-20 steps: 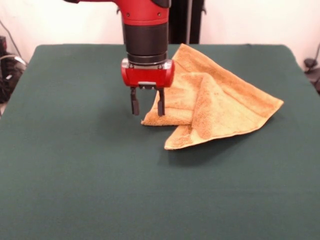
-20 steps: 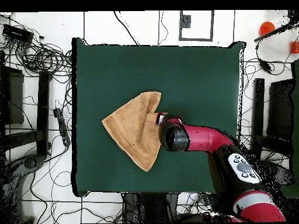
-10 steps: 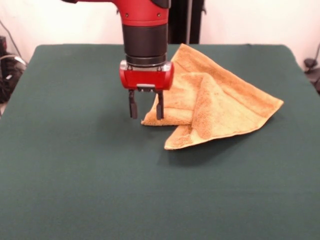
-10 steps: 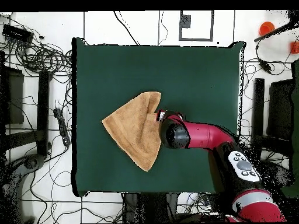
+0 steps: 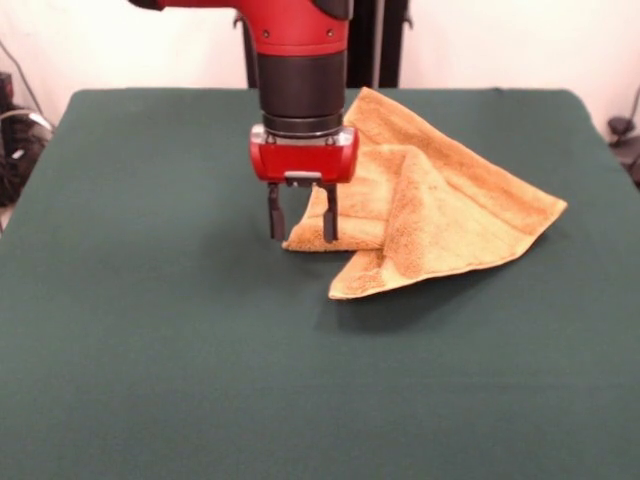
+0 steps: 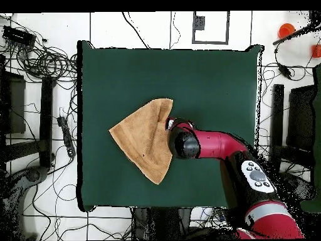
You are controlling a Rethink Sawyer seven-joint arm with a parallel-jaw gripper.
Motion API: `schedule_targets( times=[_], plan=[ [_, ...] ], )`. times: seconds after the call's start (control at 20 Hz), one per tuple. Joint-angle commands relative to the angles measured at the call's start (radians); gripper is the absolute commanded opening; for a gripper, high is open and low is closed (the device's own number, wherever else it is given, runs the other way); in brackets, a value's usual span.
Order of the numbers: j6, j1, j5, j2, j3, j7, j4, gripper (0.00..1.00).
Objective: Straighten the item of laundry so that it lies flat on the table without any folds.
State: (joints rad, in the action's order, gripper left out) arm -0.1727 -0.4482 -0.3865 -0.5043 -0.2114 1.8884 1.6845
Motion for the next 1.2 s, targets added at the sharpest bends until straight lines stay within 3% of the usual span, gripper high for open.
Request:
schedule_targets(
  times=[0.05, 0.85, 1.2],
  plan=[
    [-0.009, 0.033, 0.031, 0.085, -0.087, 0.102, 0.028, 1.0],
    [-0.018, 0.021, 0.003, 0.064, -0.075, 0.075, 0.059, 1.0],
    [-0.074, 0.027, 0.011, 0.015, -0.059, 0.066, 0.078, 1.0]
  ],
)
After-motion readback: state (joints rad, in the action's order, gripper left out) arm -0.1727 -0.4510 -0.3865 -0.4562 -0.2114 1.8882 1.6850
